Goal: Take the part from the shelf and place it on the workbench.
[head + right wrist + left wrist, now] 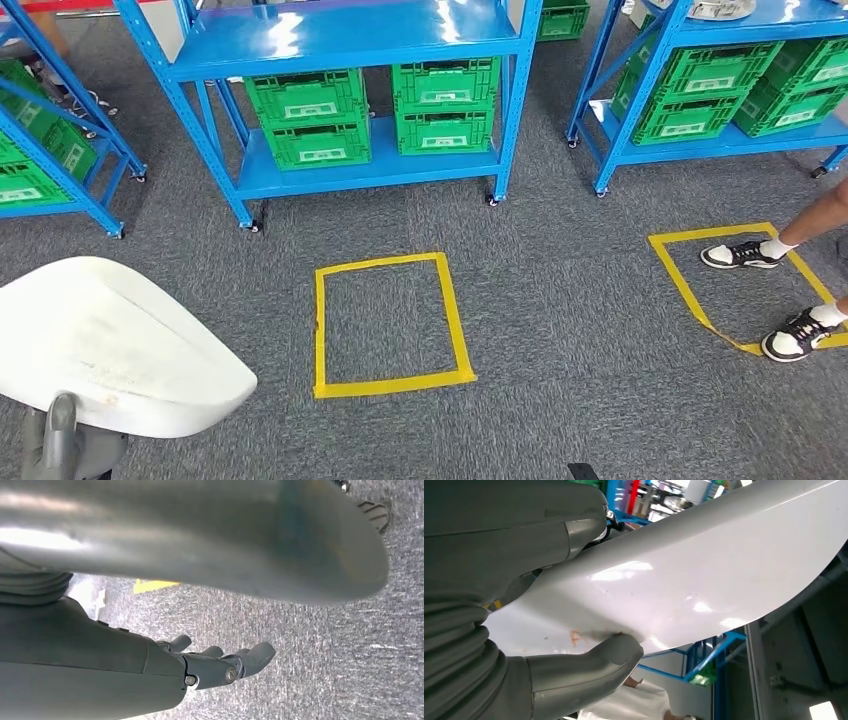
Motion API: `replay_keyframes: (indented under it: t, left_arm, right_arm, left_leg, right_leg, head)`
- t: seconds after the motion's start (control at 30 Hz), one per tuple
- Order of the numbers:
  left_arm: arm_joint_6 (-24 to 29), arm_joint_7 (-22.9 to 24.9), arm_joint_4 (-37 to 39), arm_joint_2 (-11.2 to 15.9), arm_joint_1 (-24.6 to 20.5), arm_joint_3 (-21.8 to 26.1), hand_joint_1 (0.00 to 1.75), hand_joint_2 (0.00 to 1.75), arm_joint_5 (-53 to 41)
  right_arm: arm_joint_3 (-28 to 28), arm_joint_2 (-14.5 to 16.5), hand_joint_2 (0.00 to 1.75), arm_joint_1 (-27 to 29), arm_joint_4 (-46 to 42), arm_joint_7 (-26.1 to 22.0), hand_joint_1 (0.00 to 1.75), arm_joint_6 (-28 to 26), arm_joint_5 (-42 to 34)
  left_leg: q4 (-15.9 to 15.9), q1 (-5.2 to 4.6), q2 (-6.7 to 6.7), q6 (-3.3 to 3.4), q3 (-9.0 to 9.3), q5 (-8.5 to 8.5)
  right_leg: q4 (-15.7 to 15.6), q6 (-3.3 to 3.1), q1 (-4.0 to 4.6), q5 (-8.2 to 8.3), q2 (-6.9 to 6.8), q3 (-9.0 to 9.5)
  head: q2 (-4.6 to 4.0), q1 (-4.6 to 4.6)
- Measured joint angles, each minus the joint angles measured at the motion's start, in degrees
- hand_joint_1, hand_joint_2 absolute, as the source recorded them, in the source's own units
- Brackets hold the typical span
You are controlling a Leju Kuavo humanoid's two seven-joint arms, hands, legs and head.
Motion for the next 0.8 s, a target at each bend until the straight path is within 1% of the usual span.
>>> replay_keyframes:
  t: [0.03, 0.07, 0.1, 0.13, 0.17, 0.2, 0.23, 0.27, 0.3, 0.33, 0.37, 0.4, 0.43, 0.47, 0.5, 0.53, 0.57, 0.6, 0.63, 0.67, 0.7, 0.73, 0.77, 0.8]
  left_arm:
    - [-0.03, -0.98, 0.34, -0.15, -0.43, -0.34, 1.75, 1.75, -1.3]
    - [0.17, -1.77, 0.62, -0.46, -0.8, -0.7, 1.75, 1.75, -2.38]
    - [0.5, -2.31, 0.8, -0.94, -1.14, -1.01, 1.75, 1.75, -3.08]
    - [0.84, -2.7, 0.91, -1.53, -1.4, -1.27, 1.75, 1.75, -3.45]
    - [1.07, -2.9, 0.98, -2.18, -1.54, -1.41, 1.75, 1.75, -3.35]
    - [1.14, -2.92, 1.05, -2.79, -1.58, -1.46, 1.75, 1.75, -2.93]
    - [0.97, -2.8, 1.18, -3.32, -1.53, -1.45, 1.75, 1.75, -2.29]
    - [0.66, -2.58, 1.38, -3.77, -1.43, -1.4, 1.75, 1.75, -1.62]
    - [0.27, -2.41, 1.61, -4.19, -1.3, -1.27, 1.75, 1.75, -1.12]
    - [-0.22, -2.25, 1.86, -4.62, -1.15, -1.01, 1.75, 1.75, -0.83]
    - [-0.73, -2.11, 2.08, -5.08, -1.01, -0.63, 1.75, 1.75, -0.91]
    - [-1.23, -1.97, 2.23, -5.56, -0.89, -0.14, 1.75, 1.75, -1.2]
    - [-1.69, -1.84, 2.33, -6.05, -0.83, 0.47, 1.75, 1.75, -1.64]
    - [-2.05, -1.7, 2.38, -6.47, -0.78, 1.13, 1.75, 1.75, -2.15]
    - [-2.33, -1.61, 2.38, -6.84, -0.72, 1.78, 1.75, 1.75, -2.49]
    - [-2.53, -1.53, 2.39, -7.16, -0.66, 2.42, 1.75, 1.75, -2.68]
    - [-2.67, -1.47, 2.42, -7.39, -0.54, 2.99, 1.75, 1.75, -2.77]
    - [-2.77, -1.45, 2.45, -7.58, -0.38, 3.49, 1.75, 1.75, -2.77]
    - [-2.82, -1.37, 2.49, -7.73, -0.22, 3.92, 1.75, 1.75, -2.78]
    - [-2.85, -1.21, 2.56, -7.87, -0.08, 4.35, 1.75, 1.75, -2.79]
    - [-2.87, -0.82, 2.64, -8.07, -0.01, 4.78, 1.75, 1.75, -2.82]
    - [-2.87, -0.21, 2.75, -8.31, 0.02, 5.24, 1.75, 1.75, -2.83]
    - [-2.83, 0.65, 2.91, -8.59, 0.04, 5.73, 1.75, 1.75, -2.71]
    - [-2.73, 1.68, 3.09, -8.88, 0.06, 6.19, 1.75, 1.75, -2.49]
  right_arm:
    - [-0.02, -0.13, 0.0, 0.0, -0.02, 0.13, 0.0, 0.08, 0.44]
    - [-0.02, -0.35, 0.0, 0.03, -0.04, 0.24, 0.0, 0.14, 0.85]
    - [-0.02, -0.55, 0.0, 0.08, -0.05, 0.3, 0.0, 0.17, 1.1]
    - [-0.01, -0.7, 0.0, 0.16, -0.05, 0.31, 0.0, 0.2, 1.22]
    - [-0.01, -0.9, 0.0, 0.22, -0.05, 0.28, 0.0, 0.23, 1.29]
    - [0.0, -1.04, 0.0, 0.24, -0.06, 0.24, 0.0, 0.3, 1.37]
    - [0.01, -1.27, 0.0, 0.26, -0.08, 0.2, 0.0, 0.35, 1.5]
    - [0.01, -1.51, 0.0, 0.26, -0.12, 0.16, 0.0, 0.4, 1.65]
    - [0.01, -1.76, 0.0, 0.26, -0.19, 0.15, 0.0, 0.35, 1.76]
    - [0.01, -2.01, 0.0, 0.26, -0.25, 0.28, 0.0, 0.21, 1.85]
    - [0.01, -2.22, 0.0, 0.27, -0.31, 0.59, 0.0, -0.02, 1.9]
    - [0.01, -2.42, 0.0, 0.23, -0.36, 1.07, 0.0, -0.35, 1.98]
    - [0.01, -2.57, 0.0, 0.18, -0.38, 1.67, 0.0, -0.68, 2.12]
    - [0.01, -2.68, 0.0, 0.16, -0.39, 2.26, 0.0, -0.96, 2.28]
    - [0.01, -2.72, 0.0, 0.16, -0.4, 2.79, 0.0, -1.21, 2.44]
    - [0.01, -2.76, 0.0, 0.2, -0.4, 3.2, 0.0, -1.39, 2.56]
    - [0.01, -2.77, 0.0, 0.26, -0.4, 3.46, 0.0, -1.49, 2.63]
    - [0.01, -2.78, 0.0, 0.26, -0.4, 3.62, 0.0, -1.6, 2.68]
    - [0.01, -2.79, 0.0, 0.24, -0.4, 3.68, 0.0, -1.66, 2.71]
    - [0.01, -2.8, 0.0, 0.22, -0.4, 3.68, 0.0, -1.69, 2.76]
    - [0.01, -2.81, 0.0, 0.2, -0.4, 3.59, 0.0, -1.68, 2.84]
    - [0.01, -2.83, 0.0, 0.21, -0.41, 3.38, 0.0, -1.61, 2.97]
    - [0.01, -2.84, 0.0, 0.23, -0.43, 3.04, 0.0, -1.49, 3.11]
    - [0.01, -2.84, 0.0, 0.24, -0.45, 2.59, 0.0, -1.32, 3.33]
  left_leg:
    - [-0.41, -0.15, 0.01, 0.27, -0.13, 0.29]
    - [-0.48, -0.1, 0.12, 0.69, -0.7, 0.91]
    - [-0.57, 0.03, 0.26, 1.22, -1.36, 1.64]
    - [-0.71, 0.19, 0.39, 1.68, -2.18, 2.5]
    - [-0.79, 0.33, 0.53, 2.02, -3.12, 3.37]
    - [-0.74, 0.31, 0.59, 2.24, -4.13, 4.16]
    - [-0.63, 0.31, 0.67, 2.25, -5.06, 4.92]
    - [-0.43, 0.31, 0.76, 2.22, -6.05, 5.68]
    - [-0.12, 0.32, 0.83, 2.14, -7.15, 6.41]
    - [0.32, 0.38, 0.88, 2.0, -8.34, 7.07]
    - [0.88, 0.46, 0.9, 1.8, -9.62, 7.66]
    - [1.53, 0.51, 0.89, 1.55, -10.77, 8.14]
    - [2.23, 0.5, 0.88, 1.25, -11.72, 8.53]
    - [2.75, 0.46, 0.88, 0.91, -12.31, 8.9]
    - [3.04, 0.39, 0.88, 0.55, -12.61, 9.31]
    - [3.07, 0.37, 0.89, 0.18, -12.73, 9.78]
    - [3.0, 0.43, 0.86, -0.18, -12.77, 10.13]
    - [3.24, 0.52, 0.76, -0.54, -12.99, 9.7]
    - [4.27, 0.62, 0.64, -0.89, -13.48, 8.13]
    - [6.47, 0.73, 0.54, -1.24, -14.17, 5.45]
    - [9.66, 0.79, 0.45, -1.54, -15.01, 2.26]
    - [13.47, 0.84, 0.43, -1.76, -15.8, -0.35]
    - [17.03, 0.87, 0.43, -1.91, -16.24, -1.53]
    - [19.46, 0.87, 0.43, -1.95, -16.21, -1.05]
  right_leg:
    - [-0.28, 0.39, -0.03, 0.64, -0.04, -0.01]
    - [-0.44, 0.77, -0.14, 1.06, 0.0, -0.12]
    - [-0.04, 1.12, -0.17, 0.33, 0.13, -0.53]
    - [1.35, 1.42, -0.2, -1.62, 0.28, -1.21]
    - [3.93, 1.67, -0.3, -4.62, 0.41, -2.09]
    - [7.49, 1.89, -0.3, -8.08, 0.5, -3.02]
    - [11.45, 2.09, -0.34, -10.64, 0.52, -3.75]
    - [14.8, 2.24, -0.35, -11.72, 0.52, -4.02]
    - [16.79, 2.36, -0.35, -11.29, 0.53, -3.58]
    - [16.84, 2.44, -0.38, -9.8, 0.53, -2.16]
    - [14.7, 2.48, -0.42, -8.17, 0.53, 0.36]
    - [10.83, 2.5, -0.49, -7.63, 0.56, 3.72]
    - [6.21, 2.34, -0.43, -8.23, 0.63, 7.11]
    - [2.58, 2.08, -0.35, -9.27, 0.7, 9.5]
    - [0.36, 1.72, -0.24, -10.34, 0.77, 10.77]
    - [-0.43, 1.24, -0.08, -10.62, 0.8, 10.95]
    - [-0.26, 0.71, -0.12, -10.18, 0.7, 10.49]
    - [-0.23, 0.17, -0.18, -9.66, 0.53, 10.07]
    - [-0.3, -0.35, -0.25, -8.99, 0.36, 9.5]
    - [-0.37, -0.77, -0.33, -8.23, 0.21, 8.74]
    - [-0.35, -0.99, -0.31, -7.57, 0.14, 7.85]
    - [-0.32, -1.07, -0.29, -6.86, 0.12, 6.86]
    - [-0.28, -1.08, -0.25, -6.16, -0.08, 5.85]
    - [-0.24, -1.04, -0.23, -5.5, -0.32, 4.85]
  head:
    - [0.0, -0.07]
    - [0.0, -0.22]
    - [0.0, -0.28]
    - [0.0, -0.23]
    - [0.0, -0.17]
    - [0.0, -0.05]
    - [0.0, -0.02]
    - [0.0, -0.01]
    - [0.0, -0.01]
    - [0.0, -0.01]
    - [0.0, -0.01]
    - [0.0, 0.0]
    - [0.0, 0.04]
    - [0.0, 0.08]
    - [0.0, 0.1]
    - [0.0, 0.14]
    - [0.0, 0.14]
    - [0.0, 0.11]
    - [0.0, 0.07]
    - [0.0, 0.01]
    - [0.0, -0.04]
    - [0.0, -0.08]
    - [0.0, -0.08]
    - [0.0, -0.08]
